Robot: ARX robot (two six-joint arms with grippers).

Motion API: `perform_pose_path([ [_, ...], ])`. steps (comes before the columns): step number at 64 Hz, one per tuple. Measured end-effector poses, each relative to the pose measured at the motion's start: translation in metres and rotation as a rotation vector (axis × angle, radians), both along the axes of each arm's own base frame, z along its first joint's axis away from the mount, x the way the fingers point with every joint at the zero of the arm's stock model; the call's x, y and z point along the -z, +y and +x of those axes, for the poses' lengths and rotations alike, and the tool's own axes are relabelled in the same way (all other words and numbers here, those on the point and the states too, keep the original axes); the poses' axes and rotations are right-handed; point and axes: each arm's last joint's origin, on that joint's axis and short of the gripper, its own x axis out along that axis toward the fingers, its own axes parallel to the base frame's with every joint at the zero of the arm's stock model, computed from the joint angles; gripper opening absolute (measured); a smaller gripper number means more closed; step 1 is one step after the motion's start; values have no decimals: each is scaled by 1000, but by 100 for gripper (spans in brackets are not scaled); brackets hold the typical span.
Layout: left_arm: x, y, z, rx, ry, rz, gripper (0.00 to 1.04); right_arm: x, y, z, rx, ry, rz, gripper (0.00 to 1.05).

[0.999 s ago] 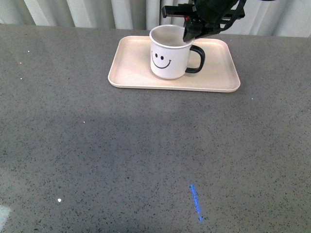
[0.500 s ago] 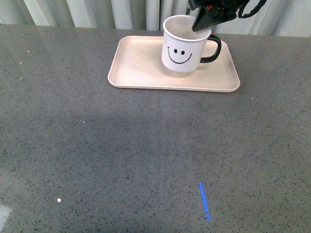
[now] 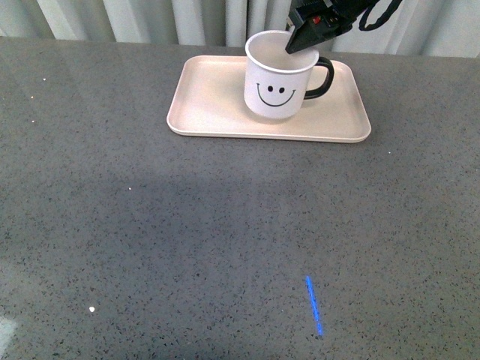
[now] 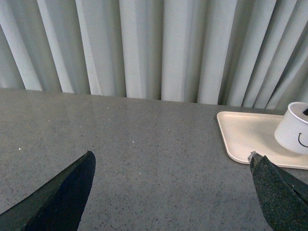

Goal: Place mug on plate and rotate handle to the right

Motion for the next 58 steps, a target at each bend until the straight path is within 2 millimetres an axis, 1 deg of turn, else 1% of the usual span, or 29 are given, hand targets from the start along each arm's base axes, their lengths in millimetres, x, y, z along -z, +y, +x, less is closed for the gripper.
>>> perform_pose_path([
  [20, 0, 0, 0, 0, 0, 0, 95, 5, 3, 1, -29, 5, -4, 2],
  [42, 0, 0, 0, 0, 0, 0, 95, 15, 2, 3, -46, 23, -23, 2],
  [58, 0, 0, 0, 0, 0, 0, 95, 16, 0, 4, -50, 22, -38, 2],
])
